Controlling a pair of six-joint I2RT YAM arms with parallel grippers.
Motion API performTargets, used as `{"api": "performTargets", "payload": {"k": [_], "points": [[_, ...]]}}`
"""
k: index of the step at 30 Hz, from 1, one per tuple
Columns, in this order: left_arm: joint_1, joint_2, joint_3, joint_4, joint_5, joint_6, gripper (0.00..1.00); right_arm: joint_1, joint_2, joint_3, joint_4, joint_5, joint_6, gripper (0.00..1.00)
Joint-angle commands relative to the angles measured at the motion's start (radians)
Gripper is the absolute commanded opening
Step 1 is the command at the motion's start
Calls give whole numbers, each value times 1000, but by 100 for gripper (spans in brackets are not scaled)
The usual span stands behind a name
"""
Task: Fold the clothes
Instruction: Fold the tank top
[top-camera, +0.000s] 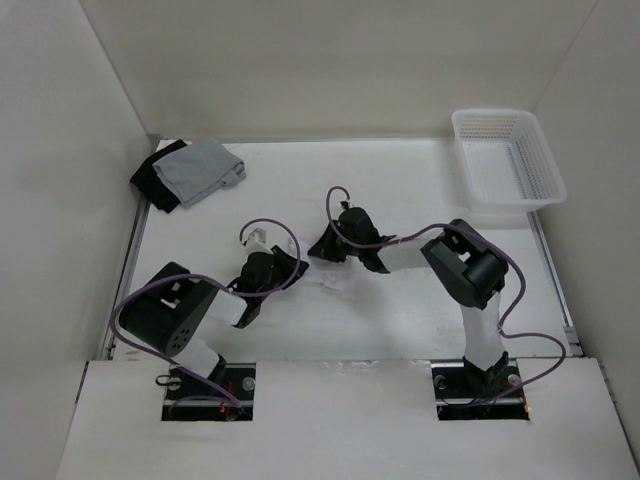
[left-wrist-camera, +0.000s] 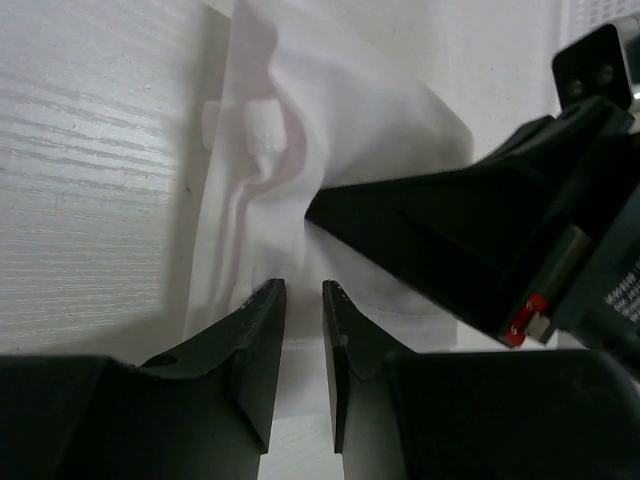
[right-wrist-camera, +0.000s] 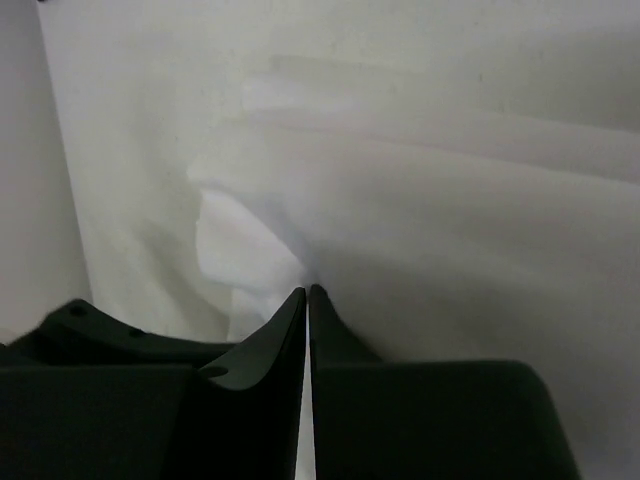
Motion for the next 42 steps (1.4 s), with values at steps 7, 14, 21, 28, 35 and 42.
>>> {"api": "performTargets", "payload": {"k": [7,14,21,28,35,42], "points": [[5,-11,-126,105,37,-33,21,-58,88,120,117,79,125,7],[13,-144,-121,53,43,-27,21,-76,27,130,169,96,130,7],[28,-403,-72,-163,22,22,21,-110,-180,-3,195,24,96,13],[106,-604,-37,-361,26,102,24,-104,-367,-286,240,10,53,22],[217,-808,-17,-622,29,184,49,-73,-750,-636,254,162,-56,36],[281,-939,-2,-898,-13,215,63,-111,-1147,-830,145,372,-182,68]]}}
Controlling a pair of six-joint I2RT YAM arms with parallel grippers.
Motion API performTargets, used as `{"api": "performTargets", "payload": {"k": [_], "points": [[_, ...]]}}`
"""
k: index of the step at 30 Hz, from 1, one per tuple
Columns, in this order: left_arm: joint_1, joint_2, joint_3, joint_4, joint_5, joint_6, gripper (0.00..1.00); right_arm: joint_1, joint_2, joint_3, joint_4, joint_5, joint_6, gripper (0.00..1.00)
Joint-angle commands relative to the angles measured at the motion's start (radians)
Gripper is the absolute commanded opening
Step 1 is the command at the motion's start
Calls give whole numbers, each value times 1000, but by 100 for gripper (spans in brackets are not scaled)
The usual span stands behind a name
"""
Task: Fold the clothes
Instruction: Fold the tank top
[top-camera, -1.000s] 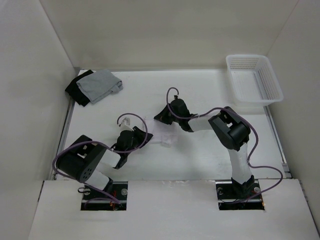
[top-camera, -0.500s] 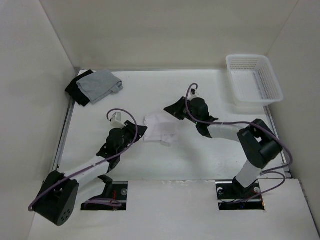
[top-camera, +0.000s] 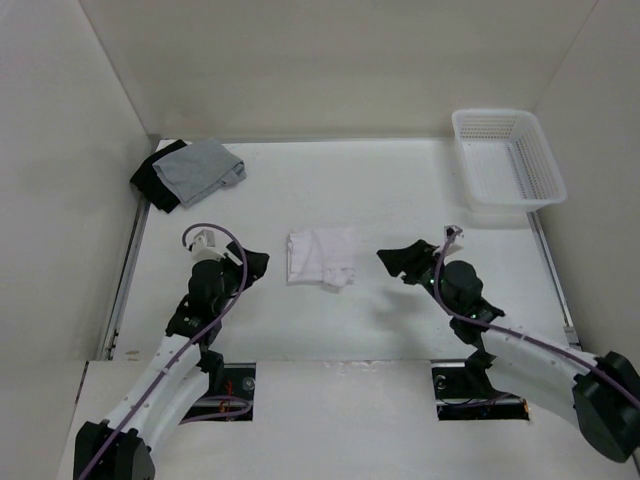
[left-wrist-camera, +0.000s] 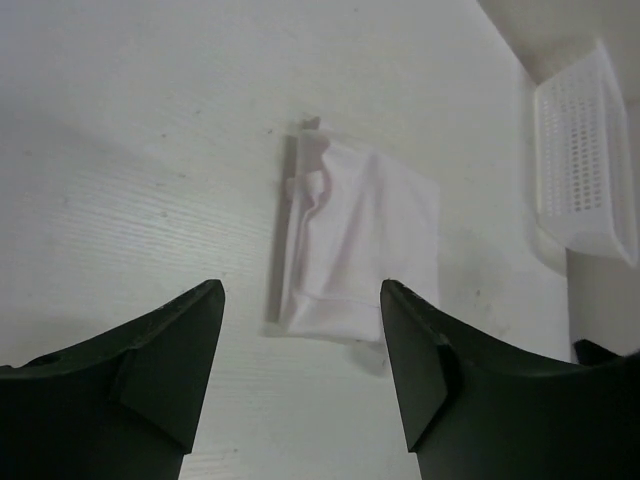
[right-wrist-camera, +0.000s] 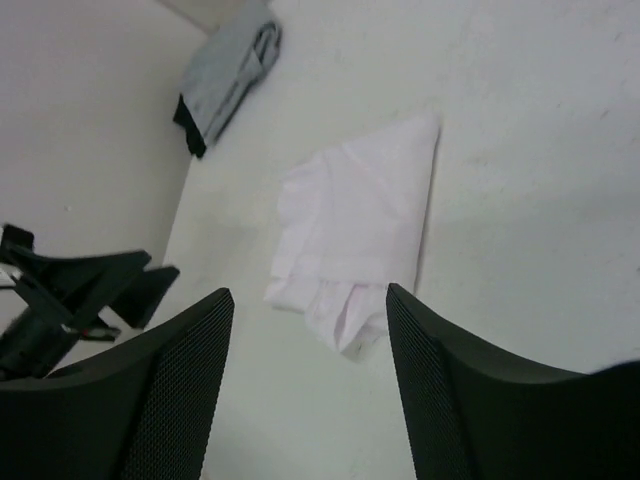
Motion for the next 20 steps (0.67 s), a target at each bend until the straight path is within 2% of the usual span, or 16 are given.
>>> {"api": "performTargets", "payload": {"k": [1,7,17,20], "points": [[25,-26,46,-175,-42,38,64,-29,-89,-26,-38,143,-111,70],[65,23,69,-200,-58,38,64,-99,-123,-67,-76,239,-124,84],[33,102,94,-121,-61,56,64,-169,-114,-95,-59,190,-90,85],[31,132,94,-106,-64,64,66,-177,-103,-98,-50,193,-85,86]]}}
